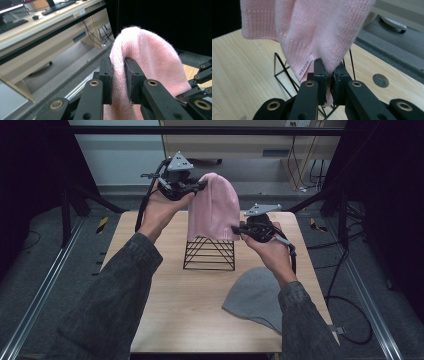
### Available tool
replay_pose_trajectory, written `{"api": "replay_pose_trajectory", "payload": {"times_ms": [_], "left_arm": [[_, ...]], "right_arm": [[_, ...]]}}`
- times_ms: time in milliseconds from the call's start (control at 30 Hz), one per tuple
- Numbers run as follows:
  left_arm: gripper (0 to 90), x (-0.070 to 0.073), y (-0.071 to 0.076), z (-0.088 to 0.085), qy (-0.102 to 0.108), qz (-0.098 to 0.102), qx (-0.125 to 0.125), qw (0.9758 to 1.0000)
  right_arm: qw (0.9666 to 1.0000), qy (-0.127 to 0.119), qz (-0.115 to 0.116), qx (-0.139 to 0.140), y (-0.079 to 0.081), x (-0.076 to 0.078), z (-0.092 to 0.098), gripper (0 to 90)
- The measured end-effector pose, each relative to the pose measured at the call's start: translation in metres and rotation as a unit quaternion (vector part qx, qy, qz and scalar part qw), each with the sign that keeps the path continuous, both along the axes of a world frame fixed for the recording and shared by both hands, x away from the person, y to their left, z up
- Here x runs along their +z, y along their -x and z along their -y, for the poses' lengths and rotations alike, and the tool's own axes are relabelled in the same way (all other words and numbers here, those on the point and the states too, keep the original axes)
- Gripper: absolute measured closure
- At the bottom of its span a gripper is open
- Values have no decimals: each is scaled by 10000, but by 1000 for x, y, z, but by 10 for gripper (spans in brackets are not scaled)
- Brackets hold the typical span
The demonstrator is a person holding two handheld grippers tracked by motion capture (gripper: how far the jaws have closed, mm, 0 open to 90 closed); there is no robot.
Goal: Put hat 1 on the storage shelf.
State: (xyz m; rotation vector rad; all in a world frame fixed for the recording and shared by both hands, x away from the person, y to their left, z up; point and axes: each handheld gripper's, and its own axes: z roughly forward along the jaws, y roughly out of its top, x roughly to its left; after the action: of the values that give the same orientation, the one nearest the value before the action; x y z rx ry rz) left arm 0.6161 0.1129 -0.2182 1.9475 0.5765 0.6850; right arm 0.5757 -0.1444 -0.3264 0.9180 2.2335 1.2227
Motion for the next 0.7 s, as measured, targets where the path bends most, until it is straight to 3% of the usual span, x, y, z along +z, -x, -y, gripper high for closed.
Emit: {"api": "replay_pose_trajectory", "payload": {"times_ms": [300,500,700], "left_arm": [[774,-15,-2,0,-136,-48,-2,9999],[779,-29,-2,-3,-167,-183,2,9997],[780,-35,1,-6,-155,-238,-15,9996]], "right_arm": [[9999,51,-127,1,-5,-16,-2,838],[9996,129,-259,-8,-6,-31,-5,837],[9994,179,-285,21,-5,-36,-9,837]]}}
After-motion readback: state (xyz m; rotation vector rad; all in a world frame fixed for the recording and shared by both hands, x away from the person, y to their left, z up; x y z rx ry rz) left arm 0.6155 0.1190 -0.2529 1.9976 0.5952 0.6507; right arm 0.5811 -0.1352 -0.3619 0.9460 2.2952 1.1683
